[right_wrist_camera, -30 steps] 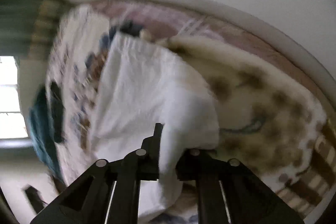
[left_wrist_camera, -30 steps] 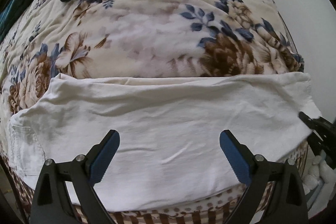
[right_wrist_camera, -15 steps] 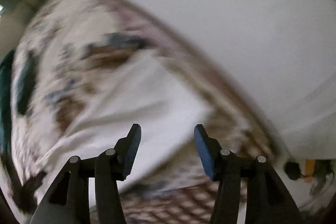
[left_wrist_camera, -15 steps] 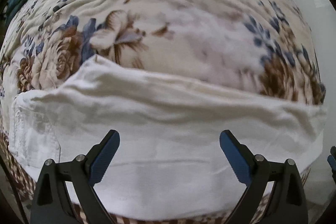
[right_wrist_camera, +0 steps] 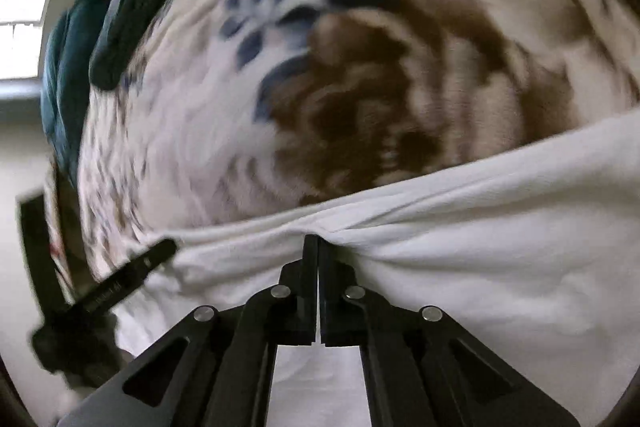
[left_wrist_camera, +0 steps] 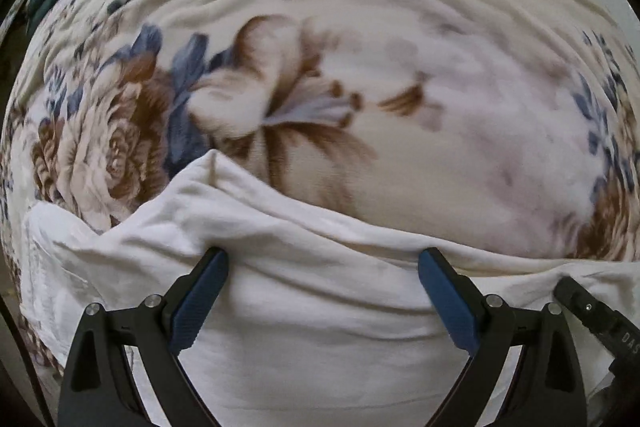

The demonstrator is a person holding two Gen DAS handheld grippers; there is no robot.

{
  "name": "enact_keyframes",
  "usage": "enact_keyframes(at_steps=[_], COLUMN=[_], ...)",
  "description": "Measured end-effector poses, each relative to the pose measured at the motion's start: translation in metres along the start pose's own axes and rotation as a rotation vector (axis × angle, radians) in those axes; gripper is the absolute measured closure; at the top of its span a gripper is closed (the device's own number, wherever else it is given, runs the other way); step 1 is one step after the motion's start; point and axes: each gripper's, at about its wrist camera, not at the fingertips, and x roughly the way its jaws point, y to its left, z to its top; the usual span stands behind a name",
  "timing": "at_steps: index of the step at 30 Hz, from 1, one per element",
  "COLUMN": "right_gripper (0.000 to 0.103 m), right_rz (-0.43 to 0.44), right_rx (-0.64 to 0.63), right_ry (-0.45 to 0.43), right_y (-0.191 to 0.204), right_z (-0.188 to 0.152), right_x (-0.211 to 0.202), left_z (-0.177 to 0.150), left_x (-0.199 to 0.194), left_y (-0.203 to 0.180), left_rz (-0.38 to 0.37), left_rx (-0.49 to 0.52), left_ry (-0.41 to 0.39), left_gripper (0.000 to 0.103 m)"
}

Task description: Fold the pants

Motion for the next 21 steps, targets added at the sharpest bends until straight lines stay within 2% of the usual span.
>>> enact_keyframes(at_steps=[2, 4, 6, 8, 9, 10, 12, 14, 15, 17, 19, 21], right_gripper=[0.103, 0.103, 0.094, 0.072, 0.035, 0.010, 0.010, 0.009, 0.009, 0.009, 0.009, 0.009], right_rz=[0.013, -0.008, 0.032, 0.090, 0.100, 0.092, 0.042, -0.072, -0.127, -0.165, -0.134, -0.006], right_rx=[0.036, 0.005, 0.013, 0.029, 0.036, 0.048, 0.100, 0.175, 0.220, 0.297, 0.385, 0.466], right_ry=[-0.020, -0.024, 0.004, 0.018, -0.010, -0.056, -0.177, -0.277, -0.313, -0.347, -0.335, -0.313], right_y=[-0.004, 0.000, -0.003, -0.010, -0.016, -0.025, -0.056, -0.096, -0.122, -0.163, -0.207, -0.243], right_z=[-0.004, -0.006, -0.011, -0.018, -0.021, -0.026, -0.039, -0.056, -0.064, -0.074, -0.080, -0.081], right_x=[-0.004, -0.008, -0.020, -0.044, -0.059, -0.078, -0.125, -0.164, -0.179, -0.188, -0.185, -0.164], left_z=[0.000, 0.000, -0.003, -0.009, -0.012, -0.015, -0.029, -0.048, -0.052, -0.068, -0.078, -0.084], left_x=[0.000, -0.007, -0.021, -0.040, -0.050, -0.058, -0.071, -0.076, -0.077, -0.080, -0.071, -0.063], left_y=[0.004, 0.009, 0.016, 0.025, 0.031, 0.038, 0.048, 0.059, 0.056, 0.055, 0.054, 0.048], left_rz=[-0.011, -0.021, -0.038, -0.037, -0.037, -0.038, -0.068, -0.072, -0.072, -0.064, -0.059, -0.039], left_rx=[-0.010, -0.023, -0.038, -0.047, -0.049, -0.053, -0.067, -0.075, -0.072, -0.070, -0.073, -0.080], left_ry=[-0.001, -0.010, -0.042, -0.096, -0.122, -0.142, -0.156, -0.150, -0.148, -0.147, -0.136, -0.114], left_gripper=[0.005, 0.005, 0.006, 0.006, 0.006, 0.006, 0.006, 0.006, 0.005, 0.005, 0.005, 0.005])
